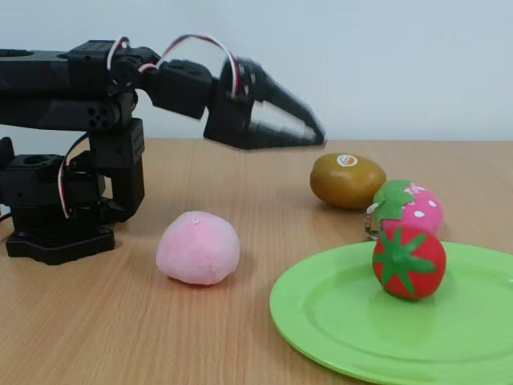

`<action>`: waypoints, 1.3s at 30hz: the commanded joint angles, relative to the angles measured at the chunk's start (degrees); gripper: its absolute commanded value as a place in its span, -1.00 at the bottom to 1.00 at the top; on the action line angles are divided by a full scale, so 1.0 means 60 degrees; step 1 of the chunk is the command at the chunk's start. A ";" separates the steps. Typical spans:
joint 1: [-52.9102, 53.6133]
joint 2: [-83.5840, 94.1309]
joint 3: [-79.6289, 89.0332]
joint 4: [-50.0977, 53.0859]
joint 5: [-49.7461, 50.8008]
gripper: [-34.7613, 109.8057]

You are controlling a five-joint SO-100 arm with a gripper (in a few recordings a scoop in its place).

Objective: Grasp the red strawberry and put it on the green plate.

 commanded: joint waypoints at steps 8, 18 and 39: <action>-0.0352 0.1509 0.0659 0.2622 0.0410 -0.63; -0.0952 0.1802 -0.0542 0.7427 0.0981 -0.63; -0.0952 0.1802 -0.0542 0.7427 0.0952 -0.63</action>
